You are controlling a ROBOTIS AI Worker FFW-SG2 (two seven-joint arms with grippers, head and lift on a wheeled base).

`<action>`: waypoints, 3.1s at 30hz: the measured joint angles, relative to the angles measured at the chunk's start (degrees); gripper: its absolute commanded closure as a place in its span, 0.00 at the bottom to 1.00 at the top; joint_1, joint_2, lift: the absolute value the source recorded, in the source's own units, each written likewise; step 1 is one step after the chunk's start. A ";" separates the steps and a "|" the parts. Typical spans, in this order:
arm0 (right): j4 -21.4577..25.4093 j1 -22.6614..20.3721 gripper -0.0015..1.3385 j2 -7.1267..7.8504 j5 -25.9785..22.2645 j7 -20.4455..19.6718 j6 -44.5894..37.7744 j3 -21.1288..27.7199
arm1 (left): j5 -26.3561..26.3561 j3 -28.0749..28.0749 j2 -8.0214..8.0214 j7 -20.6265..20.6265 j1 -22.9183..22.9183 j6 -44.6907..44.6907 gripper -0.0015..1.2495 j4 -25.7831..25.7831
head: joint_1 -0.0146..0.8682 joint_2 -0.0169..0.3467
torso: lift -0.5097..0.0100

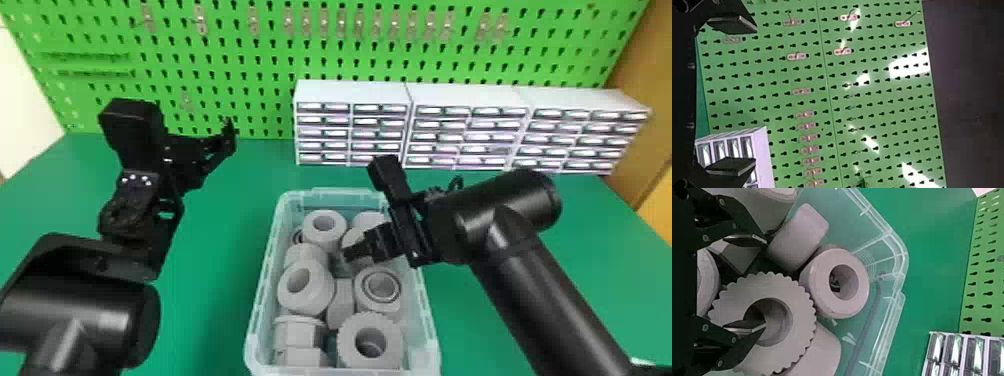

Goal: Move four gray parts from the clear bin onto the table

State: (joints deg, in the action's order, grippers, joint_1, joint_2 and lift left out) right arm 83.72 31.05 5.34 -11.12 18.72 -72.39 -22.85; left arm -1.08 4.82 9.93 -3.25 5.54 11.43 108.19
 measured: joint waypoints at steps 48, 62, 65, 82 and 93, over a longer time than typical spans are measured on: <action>-1.88 -0.34 0.39 0.10 3.10 0.03 5.99 -2.62 | -0.33 -0.22 0.09 0.18 -0.35 0.00 0.09 -0.16 | 0.78 0.14 | 0.89; -3.80 -0.81 0.52 0.11 3.18 0.84 8.34 -2.78 | -0.33 -0.19 0.09 0.18 -0.35 0.00 0.09 -0.18 | 0.78 0.14 | 0.89; -3.82 -0.81 0.67 0.11 3.28 0.87 8.39 -2.87 | -0.33 -0.22 0.09 0.18 -0.35 0.00 0.09 -0.18 | 0.78 0.14 | 0.89; -0.61 -0.98 0.81 -0.16 7.74 0.87 8.58 -4.46 | -0.41 -0.34 0.09 0.27 -0.44 0.00 0.09 -0.18 | 0.78 0.14 | 0.89; 4.91 -0.77 0.81 -0.06 9.45 0.86 8.12 -4.36 | -0.41 -0.34 0.09 0.36 -0.46 0.00 0.09 -0.18 | 0.78 0.14 | 0.89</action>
State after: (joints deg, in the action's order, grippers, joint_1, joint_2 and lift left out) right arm 88.63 30.28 5.28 -1.67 19.58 -64.27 -27.21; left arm -1.49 4.48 10.02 -2.89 5.08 11.43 108.02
